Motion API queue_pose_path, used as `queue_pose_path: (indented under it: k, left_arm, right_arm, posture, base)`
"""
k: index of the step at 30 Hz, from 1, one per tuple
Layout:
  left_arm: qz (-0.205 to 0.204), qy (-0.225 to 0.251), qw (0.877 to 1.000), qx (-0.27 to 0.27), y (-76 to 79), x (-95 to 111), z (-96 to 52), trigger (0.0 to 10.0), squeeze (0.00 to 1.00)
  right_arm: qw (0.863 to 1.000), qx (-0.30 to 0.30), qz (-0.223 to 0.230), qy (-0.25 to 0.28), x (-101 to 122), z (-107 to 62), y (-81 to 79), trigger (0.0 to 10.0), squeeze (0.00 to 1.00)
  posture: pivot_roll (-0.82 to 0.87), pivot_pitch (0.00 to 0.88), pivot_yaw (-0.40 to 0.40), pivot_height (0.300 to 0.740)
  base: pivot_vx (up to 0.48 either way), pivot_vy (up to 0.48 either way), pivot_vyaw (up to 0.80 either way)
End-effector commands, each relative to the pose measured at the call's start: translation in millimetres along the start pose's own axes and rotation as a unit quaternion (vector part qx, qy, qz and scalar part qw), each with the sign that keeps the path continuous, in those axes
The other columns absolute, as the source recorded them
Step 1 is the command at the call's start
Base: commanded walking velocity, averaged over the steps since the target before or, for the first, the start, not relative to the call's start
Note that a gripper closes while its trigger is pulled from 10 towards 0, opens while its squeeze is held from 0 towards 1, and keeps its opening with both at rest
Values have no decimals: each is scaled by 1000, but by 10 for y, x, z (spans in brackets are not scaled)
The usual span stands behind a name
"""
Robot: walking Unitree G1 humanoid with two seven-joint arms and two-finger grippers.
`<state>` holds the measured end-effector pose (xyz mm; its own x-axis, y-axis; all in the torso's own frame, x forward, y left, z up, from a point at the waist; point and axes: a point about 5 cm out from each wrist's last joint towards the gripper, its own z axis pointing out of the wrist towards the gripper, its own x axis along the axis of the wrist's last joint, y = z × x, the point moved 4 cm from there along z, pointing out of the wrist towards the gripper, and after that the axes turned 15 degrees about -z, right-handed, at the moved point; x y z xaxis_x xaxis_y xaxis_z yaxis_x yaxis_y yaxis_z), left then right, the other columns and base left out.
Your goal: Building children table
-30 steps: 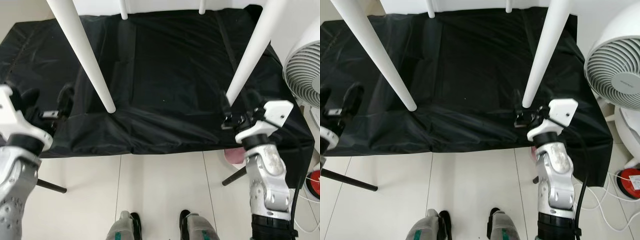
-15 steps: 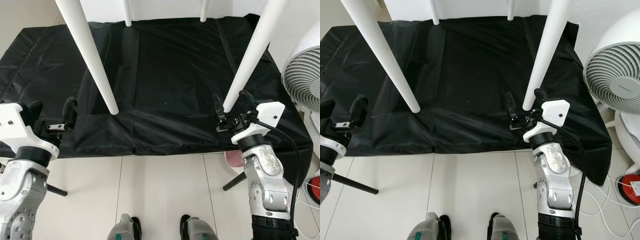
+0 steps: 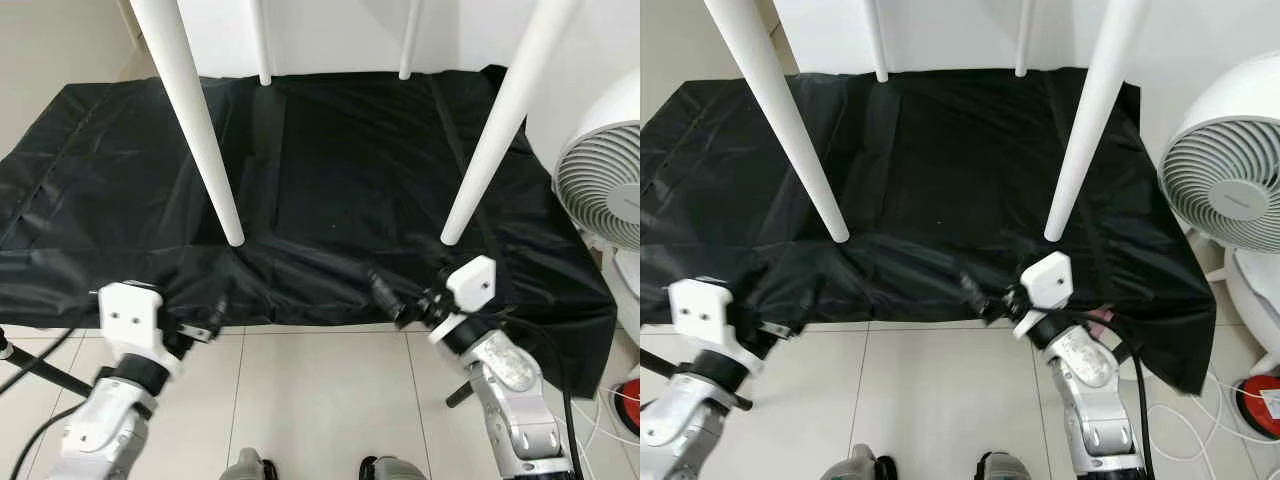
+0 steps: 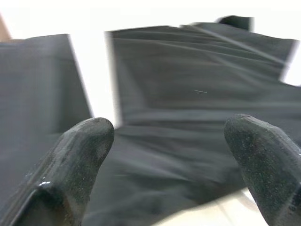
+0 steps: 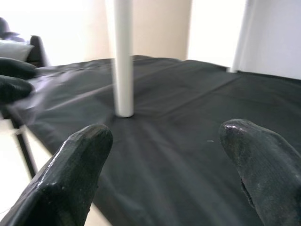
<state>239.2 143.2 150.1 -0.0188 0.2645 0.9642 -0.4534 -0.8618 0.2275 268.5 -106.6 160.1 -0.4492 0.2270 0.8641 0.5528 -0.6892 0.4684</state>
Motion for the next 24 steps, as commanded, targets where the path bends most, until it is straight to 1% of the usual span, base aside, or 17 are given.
queue_pose_path:
  k: [1, 4, 5, 6, 8, 9, 10, 11, 12, 13, 15, 16, 17, 18, 19, 21, 24]
  left_arm:
    - [5, -26, 999, -36, 63, -102, -39, 10000, 0]
    - [-3, -102, 986, -130, 251, -378, -100, 10000, 0]
    - [-3, -102, 986, -130, 251, -378, -100, 10000, 0]
    - [-2, -116, 983, -143, 270, -431, -113, 10000, 0]
    - [-2, -116, 983, -143, 270, -431, -113, 10000, 0]
    - [14, -127, 979, -157, 265, -512, -142, 10000, 0]
    - [14, -127, 979, -157, 265, -512, -142, 10000, 0]
    - [34, -150, 973, -170, 246, -639, -192, 10000, 0]
    - [34, -150, 973, -170, 246, -639, -192, 10000, 0]
    - [46, -175, 967, -176, 212, -778, -240, 10000, 0]
    - [46, -175, 967, -176, 212, -778, -240, 10000, 0]
    - [63, -205, 960, -182, 171, -934, -297, 10000, 0]
    - [63, -205, 960, -182, 171, -934, -297, 10000, 0]
    - [63, -234, 954, -176, 112, -1088, -345, 10000, 0]
    - [63, -234, 954, -176, 112, -1088, -345, 10000, 0]
    - [69, -281, 947, -141, -48, -1380, -398, 10000, 0]
    - [70, -293, 945, -126, -95, -1458, -407, 10000, 0]
  right_arm:
    - [999, 42, 18, -6, -63, -20, -129, 10000, 0]
    - [977, 205, 48, -26, -205, -157, -494, 10000, 0]
    - [977, 205, 48, -26, -205, -157, -494, 10000, 0]
    - [971, 233, 53, -31, -234, -195, -547, 10000, 0]
    - [971, 233, 53, -31, -234, -195, -547, 10000, 0]
    - [964, 257, 50, -39, -298, -232, -583, 10000, 0]
    - [964, 257, 50, -39, -298, -232, -583, 10000, 0]
    - [957, 280, 48, -59, -404, -277, -621, 10000, 0]
    - [957, 280, 48, -59, -404, -277, -621, 10000, 0]
    - [948, 305, 39, -84, -531, -331, -669, 10000, 0]
    - [948, 305, 39, -84, -531, -331, -669, 10000, 0]
    - [934, 337, 31, -117, -685, -416, -743, 10000, 0]
    - [934, 337, 31, -117, -685, -416, -743, 10000, 0]
    - [918, 359, 26, -167, -888, -499, -802, 10000, 0]
    - [918, 359, 26, -167, -888, -499, -802, 10000, 0]
    - [897, 347, 5, -274, -1349, -652, -869, 10000, 0]
    - [891, 338, -1, -303, -1472, -699, -882, 10000, 0]
  posture:
    - [-53, 64, 73, 740]
    - [-42, 72, 72, 740]
    - [-42, 72, 72, 740]
    - [-42, 72, 72, 740]
    - [-42, 72, 72, 740]
    - [-32, 80, 73, 740]
    - [-32, 80, 73, 740]
    - [-32, 80, 73, 740]
    - [-32, 80, 73, 740]
    - [-24, 84, 71, 740]
    - [-24, 84, 71, 740]
    - [-17, 89, 67, 740]
    - [-17, 89, 67, 740]
    - [-17, 89, 67, 740]
    - [-17, 89, 67, 740]
    - [-11, 88, 63, 740]
    - [-9, 87, 62, 740]
  base:
    - [0, 0, 0]
    - [0, 0, 0]
    - [0, 0, 0]
    - [0, 0, 0]
    - [0, 0, 0]
    - [0, 0, 0]
    - [0, 0, 0]
    - [0, 0, 0]
    - [0, 0, 0]
    - [0, 0, 0]
    - [0, 0, 0]
    - [0, 0, 0]
    - [0, 0, 0]
    - [0, 0, 0]
    - [0, 0, 0]
    - [0, 0, 0]
    - [0, 0, 0]
